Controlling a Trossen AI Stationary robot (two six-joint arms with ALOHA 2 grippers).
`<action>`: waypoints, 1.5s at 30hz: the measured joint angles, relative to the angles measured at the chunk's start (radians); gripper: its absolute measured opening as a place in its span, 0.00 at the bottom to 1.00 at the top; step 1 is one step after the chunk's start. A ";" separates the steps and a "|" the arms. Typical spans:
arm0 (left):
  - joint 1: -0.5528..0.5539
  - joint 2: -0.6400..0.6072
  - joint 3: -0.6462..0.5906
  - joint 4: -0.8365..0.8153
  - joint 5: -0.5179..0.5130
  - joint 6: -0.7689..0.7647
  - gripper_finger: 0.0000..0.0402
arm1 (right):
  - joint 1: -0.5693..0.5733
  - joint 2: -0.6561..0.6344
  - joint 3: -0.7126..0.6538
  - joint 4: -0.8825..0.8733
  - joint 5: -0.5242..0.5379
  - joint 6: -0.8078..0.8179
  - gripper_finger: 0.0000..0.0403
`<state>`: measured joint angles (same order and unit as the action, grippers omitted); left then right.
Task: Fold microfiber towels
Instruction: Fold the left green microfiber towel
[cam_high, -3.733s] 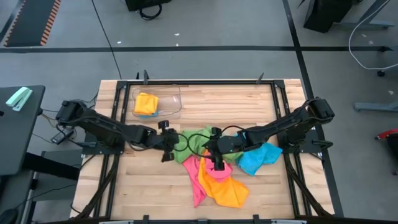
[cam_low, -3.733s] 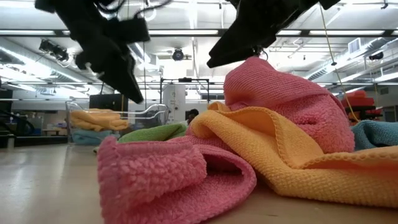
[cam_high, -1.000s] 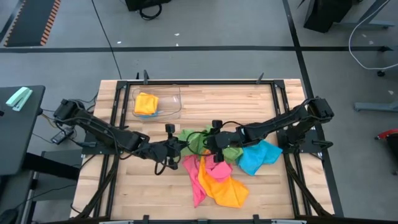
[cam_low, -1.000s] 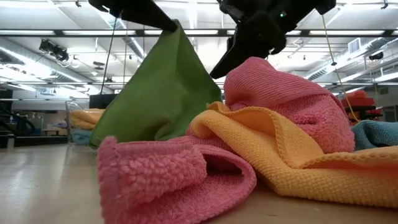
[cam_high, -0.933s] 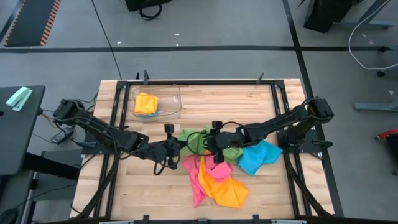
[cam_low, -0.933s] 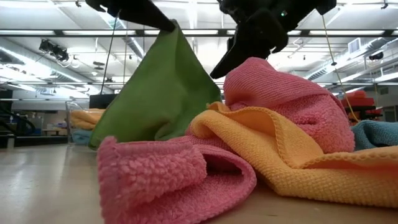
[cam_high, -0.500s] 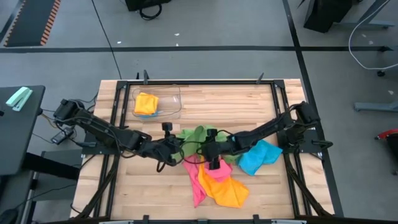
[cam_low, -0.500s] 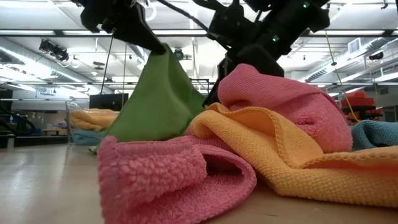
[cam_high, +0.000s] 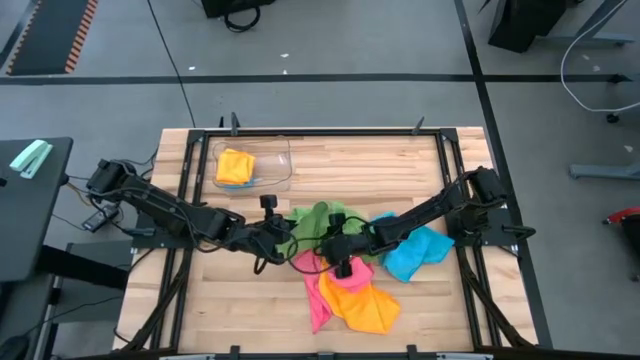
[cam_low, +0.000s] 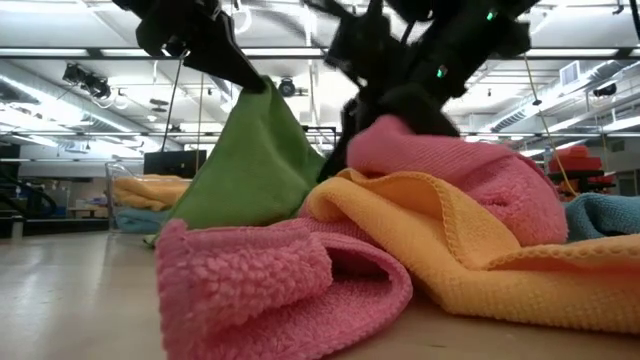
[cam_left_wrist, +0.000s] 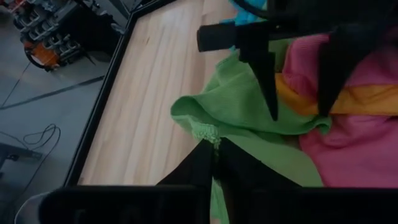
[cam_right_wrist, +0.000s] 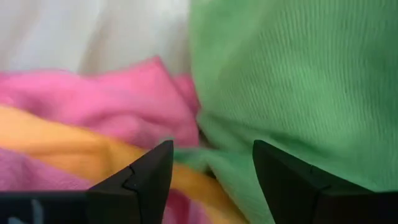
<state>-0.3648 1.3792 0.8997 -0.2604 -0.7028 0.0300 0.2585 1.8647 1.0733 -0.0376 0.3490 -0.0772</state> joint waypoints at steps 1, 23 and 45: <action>0.003 0.000 0.000 -0.001 0.000 0.000 0.09 | -0.006 0.011 0.003 0.003 -0.001 0.006 0.57; 0.009 0.001 -0.005 -0.038 0.000 -0.020 0.05 | -0.022 -0.008 0.019 -0.079 0.015 -0.014 0.03; -0.015 -0.204 -0.006 0.126 0.000 0.077 0.04 | -0.012 -0.439 0.021 -0.028 0.041 -0.061 0.03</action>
<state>-0.3795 1.1749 0.8939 -0.1349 -0.7030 0.1065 0.2469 1.4259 1.0939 -0.0652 0.3896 -0.1383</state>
